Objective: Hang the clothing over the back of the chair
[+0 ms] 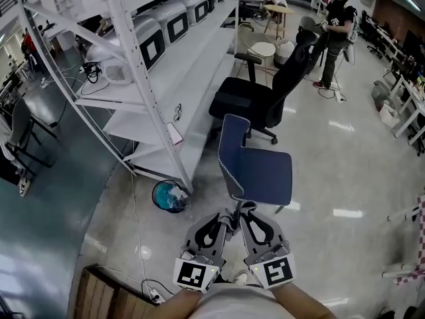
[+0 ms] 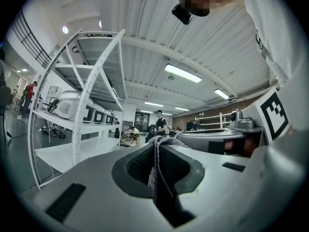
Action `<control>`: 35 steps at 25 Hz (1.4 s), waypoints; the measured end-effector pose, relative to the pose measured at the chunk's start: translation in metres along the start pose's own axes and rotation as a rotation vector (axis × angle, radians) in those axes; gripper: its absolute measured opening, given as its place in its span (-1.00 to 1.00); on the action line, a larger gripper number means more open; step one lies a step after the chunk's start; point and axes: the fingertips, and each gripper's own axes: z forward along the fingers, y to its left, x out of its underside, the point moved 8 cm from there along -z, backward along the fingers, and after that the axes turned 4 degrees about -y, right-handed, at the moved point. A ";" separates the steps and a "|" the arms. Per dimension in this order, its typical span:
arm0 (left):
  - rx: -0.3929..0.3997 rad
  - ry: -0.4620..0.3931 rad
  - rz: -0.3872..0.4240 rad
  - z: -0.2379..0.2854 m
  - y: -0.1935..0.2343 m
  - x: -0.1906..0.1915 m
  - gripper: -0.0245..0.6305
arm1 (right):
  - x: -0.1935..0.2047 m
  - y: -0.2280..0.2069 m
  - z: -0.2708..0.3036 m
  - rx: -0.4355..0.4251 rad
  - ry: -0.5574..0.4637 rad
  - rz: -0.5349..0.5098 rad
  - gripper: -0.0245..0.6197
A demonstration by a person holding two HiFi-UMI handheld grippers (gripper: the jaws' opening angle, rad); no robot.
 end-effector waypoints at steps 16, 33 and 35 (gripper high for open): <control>0.051 -0.056 -0.050 0.039 0.106 -0.012 -0.81 | -0.004 0.015 0.103 0.032 0.033 -0.043 -0.79; 0.160 -0.089 -0.080 0.063 0.147 -0.017 -0.81 | -0.012 0.019 0.140 0.126 0.036 -0.083 -0.79; 0.164 -0.093 -0.083 0.065 0.149 -0.017 -0.81 | -0.014 0.020 0.141 0.134 0.044 -0.085 -0.79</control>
